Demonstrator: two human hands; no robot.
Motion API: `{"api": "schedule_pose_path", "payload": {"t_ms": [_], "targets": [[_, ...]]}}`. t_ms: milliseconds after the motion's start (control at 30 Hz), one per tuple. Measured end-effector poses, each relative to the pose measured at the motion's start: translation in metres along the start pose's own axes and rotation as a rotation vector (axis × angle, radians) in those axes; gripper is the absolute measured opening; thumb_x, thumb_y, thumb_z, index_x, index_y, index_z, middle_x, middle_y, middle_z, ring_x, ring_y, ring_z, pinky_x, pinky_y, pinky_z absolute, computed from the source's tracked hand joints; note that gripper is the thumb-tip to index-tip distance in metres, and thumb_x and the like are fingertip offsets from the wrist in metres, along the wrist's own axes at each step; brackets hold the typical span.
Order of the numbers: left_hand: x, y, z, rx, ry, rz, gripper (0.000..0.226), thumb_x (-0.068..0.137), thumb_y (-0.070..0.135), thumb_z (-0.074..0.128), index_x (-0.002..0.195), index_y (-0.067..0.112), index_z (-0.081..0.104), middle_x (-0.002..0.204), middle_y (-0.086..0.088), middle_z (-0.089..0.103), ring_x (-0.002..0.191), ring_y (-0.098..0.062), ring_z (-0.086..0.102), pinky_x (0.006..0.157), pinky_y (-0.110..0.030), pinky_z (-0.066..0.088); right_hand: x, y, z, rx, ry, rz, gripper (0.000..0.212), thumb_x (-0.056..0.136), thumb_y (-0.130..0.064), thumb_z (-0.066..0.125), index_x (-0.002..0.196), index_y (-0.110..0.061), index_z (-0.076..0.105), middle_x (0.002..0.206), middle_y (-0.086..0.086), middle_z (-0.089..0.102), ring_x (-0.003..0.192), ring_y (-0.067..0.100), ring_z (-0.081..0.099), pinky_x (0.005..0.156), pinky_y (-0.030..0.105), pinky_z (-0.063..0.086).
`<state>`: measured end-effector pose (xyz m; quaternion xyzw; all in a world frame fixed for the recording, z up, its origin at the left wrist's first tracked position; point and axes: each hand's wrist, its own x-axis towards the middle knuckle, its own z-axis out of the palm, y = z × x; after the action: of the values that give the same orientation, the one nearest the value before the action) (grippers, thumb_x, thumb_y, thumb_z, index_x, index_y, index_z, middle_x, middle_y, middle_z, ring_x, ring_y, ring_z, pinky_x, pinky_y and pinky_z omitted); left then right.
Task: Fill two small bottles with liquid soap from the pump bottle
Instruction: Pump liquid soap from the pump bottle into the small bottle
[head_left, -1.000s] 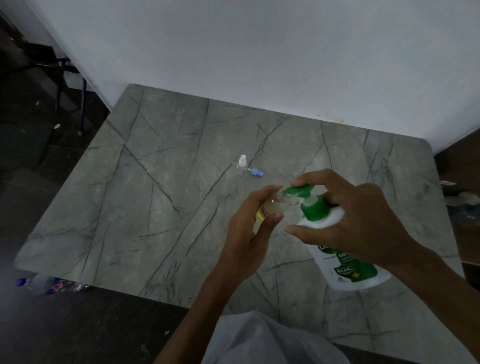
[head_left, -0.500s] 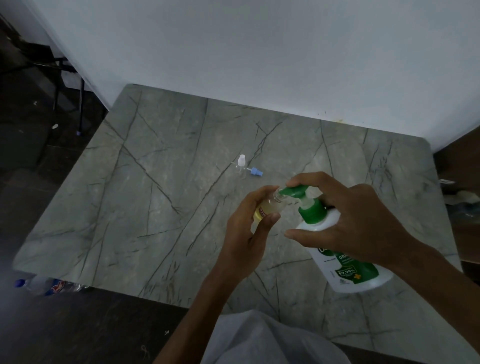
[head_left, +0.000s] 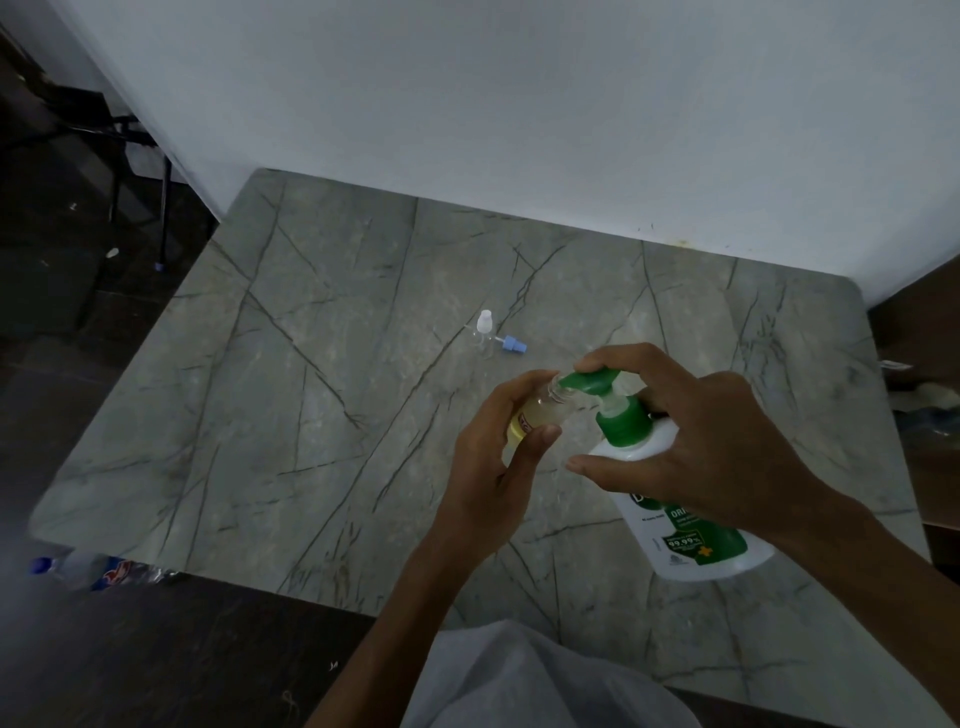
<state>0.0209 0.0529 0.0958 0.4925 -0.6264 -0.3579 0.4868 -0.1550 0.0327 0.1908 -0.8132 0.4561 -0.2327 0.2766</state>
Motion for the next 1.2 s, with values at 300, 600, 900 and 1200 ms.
{"api": "schedule_pose_path", "payload": {"t_ms": [300,600,900,1200], "targets": [[-0.0005,0.0022,0.0006,0.022,-0.027,0.022,0.034,0.096,0.026,0.053,0.130,0.025,0.047,0.116,0.024,0.055,0.101,0.012,0.056,0.084,-0.003,0.040,0.0009,-0.0002,0.0003,-0.023,0.056,-0.023,0.056,0.065,-0.044,0.083,0.110,-0.026,0.054,0.073,-0.021,0.062,0.069,-0.010,0.063,0.054,-0.001,0.041],[0.0003,-0.0001,-0.0012,0.017,-0.037,0.017,0.035,0.095,0.022,0.055,0.130,0.025,0.048,0.118,0.021,0.057,0.103,0.009,0.057,0.085,-0.006,0.041,0.0013,-0.0008,-0.0027,-0.023,0.017,-0.030,0.054,0.066,-0.044,0.081,0.110,-0.027,0.054,0.072,-0.032,0.055,0.069,-0.009,0.063,0.054,-0.001,0.042],[-0.0005,0.0013,-0.0001,-0.009,-0.009,0.018,0.034,0.096,0.020,0.053,0.129,0.019,0.048,0.115,0.020,0.057,0.101,0.010,0.058,0.083,-0.005,0.042,-0.0020,-0.0029,-0.0007,-0.003,0.004,-0.014,0.066,0.067,-0.058,0.072,0.123,-0.046,0.039,0.080,-0.017,0.066,0.069,-0.006,0.064,0.056,0.003,0.046],[-0.0059,0.0001,0.0017,0.008,-0.030,0.022,0.034,0.095,0.018,0.055,0.128,0.020,0.049,0.113,0.023,0.055,0.099,0.011,0.057,0.082,-0.004,0.040,-0.0025,-0.0051,-0.0042,-0.013,-0.009,0.002,0.054,0.066,-0.044,0.081,0.111,-0.026,0.055,0.067,-0.026,0.058,0.060,-0.007,0.063,0.051,0.003,0.044]]}}
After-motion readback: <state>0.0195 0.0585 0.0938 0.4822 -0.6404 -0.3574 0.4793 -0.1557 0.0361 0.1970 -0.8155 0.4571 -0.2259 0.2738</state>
